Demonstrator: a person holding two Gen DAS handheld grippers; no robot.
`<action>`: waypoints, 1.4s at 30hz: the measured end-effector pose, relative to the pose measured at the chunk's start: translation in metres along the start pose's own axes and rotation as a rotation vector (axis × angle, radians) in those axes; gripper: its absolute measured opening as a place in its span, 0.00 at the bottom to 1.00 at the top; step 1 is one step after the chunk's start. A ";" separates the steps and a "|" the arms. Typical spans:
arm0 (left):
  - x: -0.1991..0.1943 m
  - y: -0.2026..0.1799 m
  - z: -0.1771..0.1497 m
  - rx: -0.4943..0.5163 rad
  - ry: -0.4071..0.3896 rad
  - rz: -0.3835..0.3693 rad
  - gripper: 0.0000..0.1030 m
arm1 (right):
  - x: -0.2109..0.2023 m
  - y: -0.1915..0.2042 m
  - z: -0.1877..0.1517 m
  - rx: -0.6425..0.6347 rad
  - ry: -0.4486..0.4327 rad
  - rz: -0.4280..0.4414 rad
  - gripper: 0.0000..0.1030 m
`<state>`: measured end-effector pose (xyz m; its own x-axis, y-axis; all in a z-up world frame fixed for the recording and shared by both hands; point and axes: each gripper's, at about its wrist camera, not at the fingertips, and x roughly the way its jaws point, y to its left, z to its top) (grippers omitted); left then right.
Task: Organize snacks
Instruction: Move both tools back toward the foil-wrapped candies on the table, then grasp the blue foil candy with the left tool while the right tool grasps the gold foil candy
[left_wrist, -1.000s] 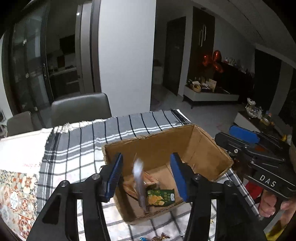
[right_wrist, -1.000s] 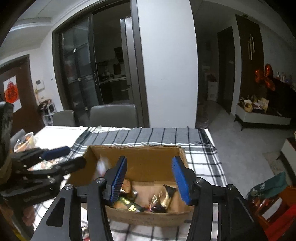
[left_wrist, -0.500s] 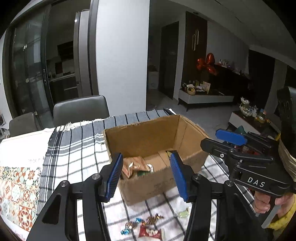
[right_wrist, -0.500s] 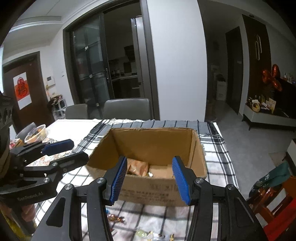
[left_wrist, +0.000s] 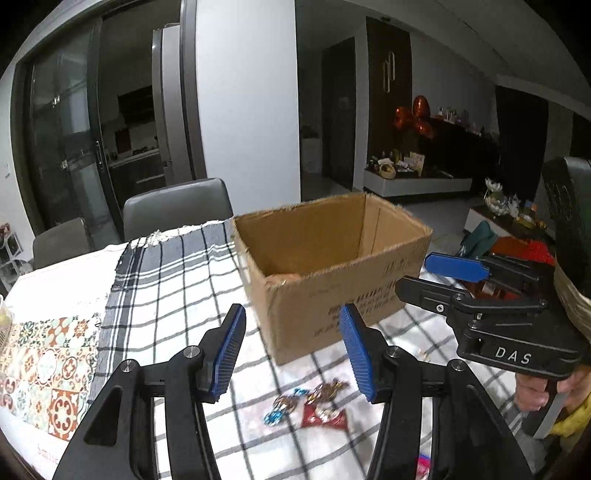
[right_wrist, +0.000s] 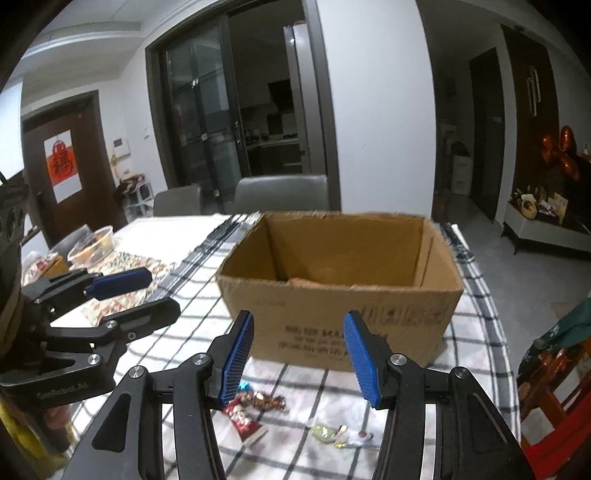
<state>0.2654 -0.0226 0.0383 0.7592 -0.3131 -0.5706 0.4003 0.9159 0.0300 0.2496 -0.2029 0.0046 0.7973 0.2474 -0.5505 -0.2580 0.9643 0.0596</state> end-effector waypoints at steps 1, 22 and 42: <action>0.000 0.001 -0.005 0.006 0.002 0.009 0.51 | 0.003 0.002 -0.003 -0.003 0.012 0.006 0.50; 0.043 0.014 -0.080 0.051 0.209 -0.038 0.50 | 0.077 0.032 -0.068 -0.086 0.280 0.089 0.50; 0.106 0.025 -0.096 0.057 0.298 -0.173 0.38 | 0.127 0.038 -0.083 -0.191 0.362 0.114 0.37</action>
<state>0.3065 -0.0092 -0.0997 0.4975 -0.3678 -0.7856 0.5446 0.8373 -0.0471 0.2953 -0.1432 -0.1322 0.5237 0.2698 -0.8080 -0.4570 0.8894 0.0008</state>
